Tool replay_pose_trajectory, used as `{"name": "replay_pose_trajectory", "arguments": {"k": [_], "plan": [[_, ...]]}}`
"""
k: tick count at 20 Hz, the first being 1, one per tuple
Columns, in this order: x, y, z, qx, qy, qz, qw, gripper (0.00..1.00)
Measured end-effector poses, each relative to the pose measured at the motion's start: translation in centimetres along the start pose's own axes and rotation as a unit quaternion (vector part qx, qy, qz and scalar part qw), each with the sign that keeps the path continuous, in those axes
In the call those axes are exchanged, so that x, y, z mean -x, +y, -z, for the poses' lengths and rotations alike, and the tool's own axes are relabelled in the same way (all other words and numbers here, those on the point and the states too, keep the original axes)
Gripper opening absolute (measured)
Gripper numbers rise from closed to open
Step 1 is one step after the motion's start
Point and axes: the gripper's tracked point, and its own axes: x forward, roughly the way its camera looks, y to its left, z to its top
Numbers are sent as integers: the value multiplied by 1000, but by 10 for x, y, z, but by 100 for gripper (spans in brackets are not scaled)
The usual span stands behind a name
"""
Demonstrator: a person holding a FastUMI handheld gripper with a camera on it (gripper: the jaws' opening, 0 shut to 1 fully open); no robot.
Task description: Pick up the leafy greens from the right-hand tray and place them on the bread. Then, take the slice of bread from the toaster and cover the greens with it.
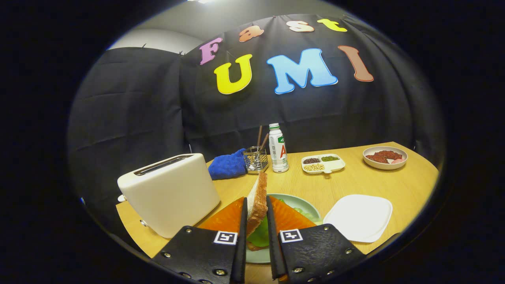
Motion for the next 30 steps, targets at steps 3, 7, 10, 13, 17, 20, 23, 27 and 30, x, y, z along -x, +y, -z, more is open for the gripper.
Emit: {"name": "replay_pose_trajectory", "arguments": {"k": [3,7,10,13,17,20,23,27,30], "plan": [[-4,-20,10,31,12,27,999,36],[-8,-31,16,13,28,30,999,37],[-12,-45,20,23,40,41,998,40],[-9,-50,16,17,38,37,998,40],[3,-68,-8,35,9,53,998,40],[15,-92,-25,46,-11,80,996,40],[30,-121,-38,52,-25,109,992,40],[50,-156,-52,70,-49,144,986,40],[62,-173,-54,62,-46,143,987,40]]}}
